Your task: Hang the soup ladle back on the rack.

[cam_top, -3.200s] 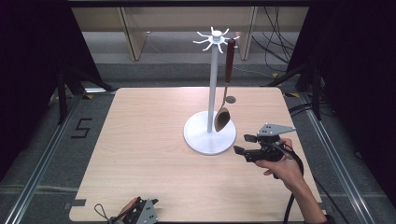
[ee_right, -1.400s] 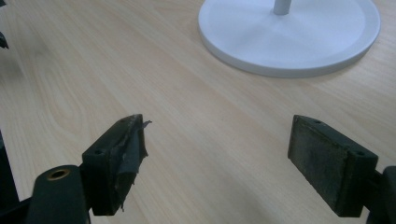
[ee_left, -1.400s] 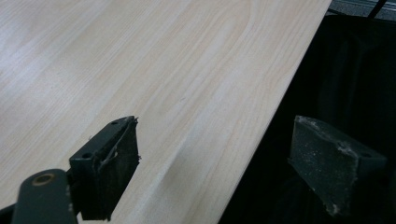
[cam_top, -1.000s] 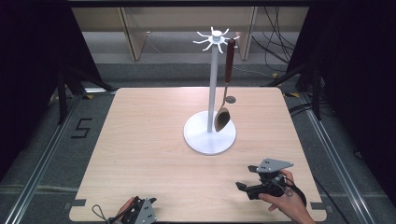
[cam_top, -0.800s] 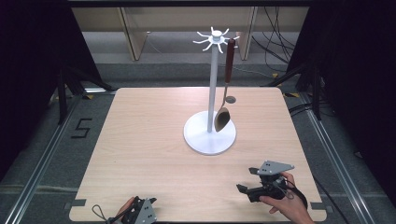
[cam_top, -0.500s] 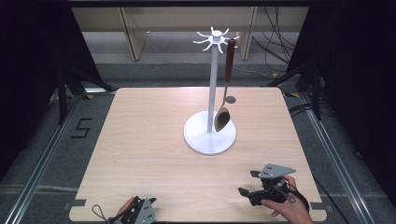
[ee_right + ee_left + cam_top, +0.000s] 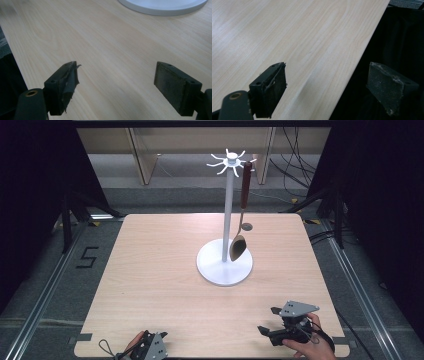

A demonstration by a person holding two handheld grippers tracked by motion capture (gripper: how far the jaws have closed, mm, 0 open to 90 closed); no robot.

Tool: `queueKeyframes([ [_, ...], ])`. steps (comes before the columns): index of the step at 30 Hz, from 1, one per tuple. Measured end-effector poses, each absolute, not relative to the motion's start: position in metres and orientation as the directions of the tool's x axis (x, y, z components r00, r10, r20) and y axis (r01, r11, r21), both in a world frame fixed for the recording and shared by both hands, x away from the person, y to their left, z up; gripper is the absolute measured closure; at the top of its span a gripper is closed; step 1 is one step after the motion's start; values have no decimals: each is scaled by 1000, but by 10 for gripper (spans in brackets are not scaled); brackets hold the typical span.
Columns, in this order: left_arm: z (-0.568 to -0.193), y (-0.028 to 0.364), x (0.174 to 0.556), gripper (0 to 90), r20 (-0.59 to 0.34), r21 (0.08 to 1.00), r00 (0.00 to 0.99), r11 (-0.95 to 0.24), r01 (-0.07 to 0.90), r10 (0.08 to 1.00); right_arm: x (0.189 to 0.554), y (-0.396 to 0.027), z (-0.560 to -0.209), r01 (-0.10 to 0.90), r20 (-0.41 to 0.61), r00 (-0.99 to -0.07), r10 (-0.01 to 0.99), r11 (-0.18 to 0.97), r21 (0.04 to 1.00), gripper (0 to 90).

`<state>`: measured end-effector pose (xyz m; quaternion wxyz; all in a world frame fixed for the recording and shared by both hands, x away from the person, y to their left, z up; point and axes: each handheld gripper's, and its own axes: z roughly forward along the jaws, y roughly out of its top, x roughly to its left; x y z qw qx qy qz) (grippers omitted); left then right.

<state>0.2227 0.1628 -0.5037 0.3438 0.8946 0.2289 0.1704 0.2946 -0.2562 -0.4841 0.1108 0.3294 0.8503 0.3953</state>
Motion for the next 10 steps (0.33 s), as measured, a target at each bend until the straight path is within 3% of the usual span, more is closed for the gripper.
queueKeyframes([
  [10, -504, 163, 223, 150, 138, 694, 841, -657, 295, 523, 295, -259, -486, 479, 67, -749, 659, 470, 742, 200],
])
